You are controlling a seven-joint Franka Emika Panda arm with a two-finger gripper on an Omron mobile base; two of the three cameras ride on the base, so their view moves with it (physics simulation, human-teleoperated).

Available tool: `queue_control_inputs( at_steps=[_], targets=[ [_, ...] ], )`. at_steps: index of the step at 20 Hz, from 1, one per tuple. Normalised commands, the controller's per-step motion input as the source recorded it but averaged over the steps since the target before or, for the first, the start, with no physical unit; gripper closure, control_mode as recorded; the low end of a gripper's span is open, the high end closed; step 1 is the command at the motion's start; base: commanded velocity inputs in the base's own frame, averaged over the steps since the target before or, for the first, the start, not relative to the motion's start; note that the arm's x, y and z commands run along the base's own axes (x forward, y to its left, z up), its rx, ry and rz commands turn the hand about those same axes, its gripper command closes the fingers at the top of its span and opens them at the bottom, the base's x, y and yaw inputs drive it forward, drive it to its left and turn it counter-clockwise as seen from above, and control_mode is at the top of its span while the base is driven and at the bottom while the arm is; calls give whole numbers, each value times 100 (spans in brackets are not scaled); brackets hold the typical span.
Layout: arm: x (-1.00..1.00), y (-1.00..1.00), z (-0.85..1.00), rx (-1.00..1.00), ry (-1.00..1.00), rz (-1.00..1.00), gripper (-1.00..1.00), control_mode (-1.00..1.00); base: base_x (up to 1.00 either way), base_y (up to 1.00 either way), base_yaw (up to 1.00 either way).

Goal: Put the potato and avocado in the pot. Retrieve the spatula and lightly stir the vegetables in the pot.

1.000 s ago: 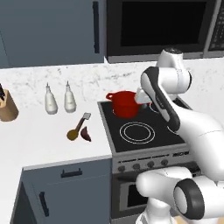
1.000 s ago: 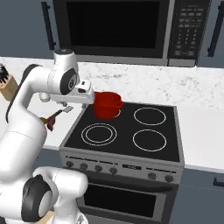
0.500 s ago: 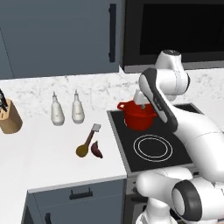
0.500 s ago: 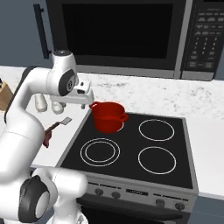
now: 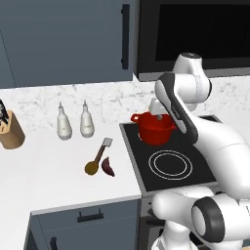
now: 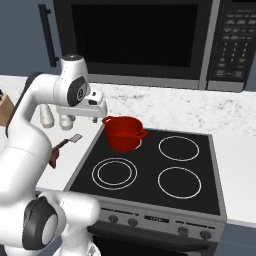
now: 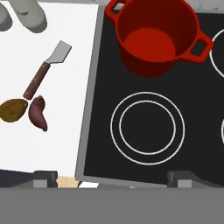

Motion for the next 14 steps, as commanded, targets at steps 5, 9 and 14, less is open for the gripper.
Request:
queue_control_inputs(
  at_steps=[5,9,14],
  targets=[
    [-1,0,-4,0,0,0,-100,-100,0,0,0],
    [-64,25,-55,-1,0,0,-100,-100,0,0,0],
    [-52,97,-70,-9,2,0,-100,-100,0,0,0]
  ],
)
